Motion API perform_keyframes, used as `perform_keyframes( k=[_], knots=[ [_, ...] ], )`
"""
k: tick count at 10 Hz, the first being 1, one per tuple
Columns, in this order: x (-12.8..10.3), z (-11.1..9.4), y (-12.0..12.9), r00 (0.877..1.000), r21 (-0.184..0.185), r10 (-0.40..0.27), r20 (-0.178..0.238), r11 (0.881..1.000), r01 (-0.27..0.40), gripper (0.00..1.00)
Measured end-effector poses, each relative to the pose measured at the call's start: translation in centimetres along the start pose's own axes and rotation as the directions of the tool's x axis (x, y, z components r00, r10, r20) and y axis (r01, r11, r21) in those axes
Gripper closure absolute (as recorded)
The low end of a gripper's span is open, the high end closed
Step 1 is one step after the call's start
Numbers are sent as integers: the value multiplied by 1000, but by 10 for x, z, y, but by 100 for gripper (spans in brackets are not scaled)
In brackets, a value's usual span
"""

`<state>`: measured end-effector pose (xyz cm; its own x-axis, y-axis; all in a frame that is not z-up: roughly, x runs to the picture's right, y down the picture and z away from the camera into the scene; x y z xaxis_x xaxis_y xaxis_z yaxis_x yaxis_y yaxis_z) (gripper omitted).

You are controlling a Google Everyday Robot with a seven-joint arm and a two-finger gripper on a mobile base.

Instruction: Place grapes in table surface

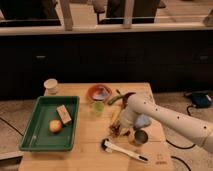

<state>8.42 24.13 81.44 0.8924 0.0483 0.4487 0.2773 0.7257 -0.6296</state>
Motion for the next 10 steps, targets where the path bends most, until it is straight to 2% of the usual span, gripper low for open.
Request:
perform_keyframes(
  k=[7, 10],
  knots=[
    [1, -1, 2, 1000, -1, 4, 5, 1000, -4, 20],
    [1, -4, 3, 1000, 14, 0, 16, 1000, 0, 20]
  ],
)
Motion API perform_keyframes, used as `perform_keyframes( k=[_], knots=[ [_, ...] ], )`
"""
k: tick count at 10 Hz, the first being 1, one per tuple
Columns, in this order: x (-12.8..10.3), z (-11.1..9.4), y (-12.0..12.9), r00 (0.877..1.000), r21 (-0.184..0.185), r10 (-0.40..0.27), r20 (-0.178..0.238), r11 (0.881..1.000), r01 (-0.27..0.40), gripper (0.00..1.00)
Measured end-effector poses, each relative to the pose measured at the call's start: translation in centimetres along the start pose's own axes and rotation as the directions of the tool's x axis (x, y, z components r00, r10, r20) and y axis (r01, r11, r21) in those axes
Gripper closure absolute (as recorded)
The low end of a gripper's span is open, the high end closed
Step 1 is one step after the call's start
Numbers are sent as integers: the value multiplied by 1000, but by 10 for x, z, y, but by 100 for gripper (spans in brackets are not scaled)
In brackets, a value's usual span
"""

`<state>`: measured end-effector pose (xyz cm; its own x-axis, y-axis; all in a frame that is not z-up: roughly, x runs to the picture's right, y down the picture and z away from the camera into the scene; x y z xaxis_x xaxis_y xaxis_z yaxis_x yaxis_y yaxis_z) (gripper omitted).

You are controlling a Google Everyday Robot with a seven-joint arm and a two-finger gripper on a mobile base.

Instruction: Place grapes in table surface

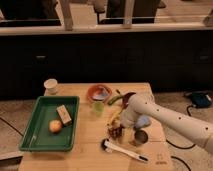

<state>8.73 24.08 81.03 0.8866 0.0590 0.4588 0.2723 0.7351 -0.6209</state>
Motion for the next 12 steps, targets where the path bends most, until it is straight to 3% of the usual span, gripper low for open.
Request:
perform_keyframes(
  k=[12],
  knots=[
    [-1, -2, 1, 1000, 11, -8, 10, 1000, 8, 20]
  ],
)
